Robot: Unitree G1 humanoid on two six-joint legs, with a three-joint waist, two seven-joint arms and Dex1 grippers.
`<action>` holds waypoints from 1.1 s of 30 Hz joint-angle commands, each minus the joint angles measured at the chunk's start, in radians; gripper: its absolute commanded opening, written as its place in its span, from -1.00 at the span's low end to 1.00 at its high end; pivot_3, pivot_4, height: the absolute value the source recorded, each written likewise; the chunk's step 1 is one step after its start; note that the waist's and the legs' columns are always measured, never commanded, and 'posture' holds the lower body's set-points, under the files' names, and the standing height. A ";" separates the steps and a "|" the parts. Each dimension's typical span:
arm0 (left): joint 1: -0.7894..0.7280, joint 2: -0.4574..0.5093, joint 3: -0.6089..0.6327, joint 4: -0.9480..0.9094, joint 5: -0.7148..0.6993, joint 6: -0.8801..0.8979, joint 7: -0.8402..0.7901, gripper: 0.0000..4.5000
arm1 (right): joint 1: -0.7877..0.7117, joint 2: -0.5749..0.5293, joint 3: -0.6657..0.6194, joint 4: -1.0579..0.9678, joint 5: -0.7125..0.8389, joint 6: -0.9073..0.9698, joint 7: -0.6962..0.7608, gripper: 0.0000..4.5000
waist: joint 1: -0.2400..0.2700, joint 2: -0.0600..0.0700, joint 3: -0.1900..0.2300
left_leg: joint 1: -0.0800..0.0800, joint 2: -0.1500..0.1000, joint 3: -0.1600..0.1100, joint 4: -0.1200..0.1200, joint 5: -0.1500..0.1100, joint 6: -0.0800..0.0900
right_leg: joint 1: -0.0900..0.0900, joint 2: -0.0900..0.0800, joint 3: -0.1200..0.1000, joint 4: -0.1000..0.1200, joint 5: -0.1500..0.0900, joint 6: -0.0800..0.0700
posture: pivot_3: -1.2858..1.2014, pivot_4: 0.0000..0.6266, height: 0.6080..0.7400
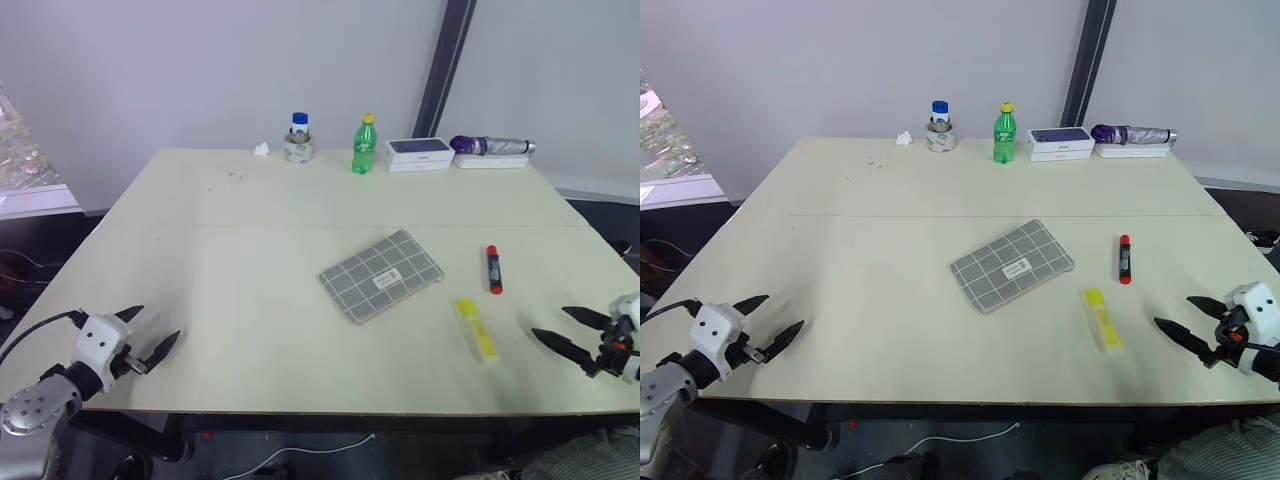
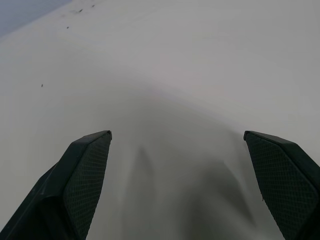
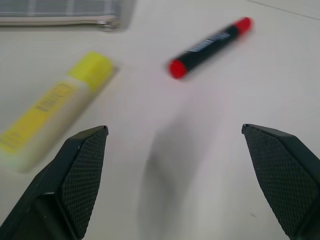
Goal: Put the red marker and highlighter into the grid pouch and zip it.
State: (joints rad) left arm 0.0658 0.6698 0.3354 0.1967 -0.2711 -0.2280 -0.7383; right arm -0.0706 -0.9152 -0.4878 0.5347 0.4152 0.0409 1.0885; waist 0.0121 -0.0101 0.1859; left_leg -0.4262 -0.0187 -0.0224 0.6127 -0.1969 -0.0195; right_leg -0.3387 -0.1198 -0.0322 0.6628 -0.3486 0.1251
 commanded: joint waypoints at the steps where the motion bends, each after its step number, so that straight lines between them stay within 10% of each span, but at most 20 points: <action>1: -0.015 0.003 0.020 -0.002 0.004 -0.049 0.007 1.00 | -0.012 -0.019 -0.033 -0.002 0.010 -0.015 -0.004 0.98 | -0.001 0.000 0.000 | 0.000 0.000 0.000 0.000 0.000 0.000 | 0.000 0.000 0.000 0.000 0.000 0.000 | 0.03 -0.52 1.00; 25: -0.138 -0.019 -0.092 0.020 0.069 -0.082 -0.005 1.00 | -0.093 0.056 0.023 -0.176 0.029 0.082 -0.064 0.98 | -0.001 0.000 0.000 | 0.000 0.000 0.001 0.000 0.000 0.000 | 0.000 0.000 0.000 0.000 0.000 0.000 | 0.03 -0.52 1.00; 28: -0.175 -0.024 -0.132 0.009 0.104 -0.119 -0.001 1.00 | -0.151 0.086 0.049 -0.200 0.033 0.095 -0.078 0.62 | -0.001 0.000 0.000 | 0.000 0.000 0.000 0.000 0.000 0.000 | 0.000 0.001 0.000 0.000 0.000 0.000 | 0.03 -0.52 1.00; 33: -0.299 -0.038 -0.212 0.066 0.210 -0.216 0.033 1.00 | -0.268 0.160 0.129 -0.253 0.001 0.086 -0.142 -0.52 | -0.001 0.000 0.000 | 0.000 0.000 0.000 0.000 0.000 0.000 | 0.000 0.001 0.000 0.001 0.000 0.000 | 0.03 -0.52 1.00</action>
State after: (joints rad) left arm -0.1968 0.6344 0.1453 0.2469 -0.1022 -0.3997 -0.7247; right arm -0.3012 -0.7699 -0.3771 0.3268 0.4217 0.1430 0.9756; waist 0.0108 -0.0101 0.1860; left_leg -0.4261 -0.0191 -0.0219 0.6129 -0.1967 -0.0193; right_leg -0.3388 -0.1191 -0.0325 0.6634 -0.3484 0.1255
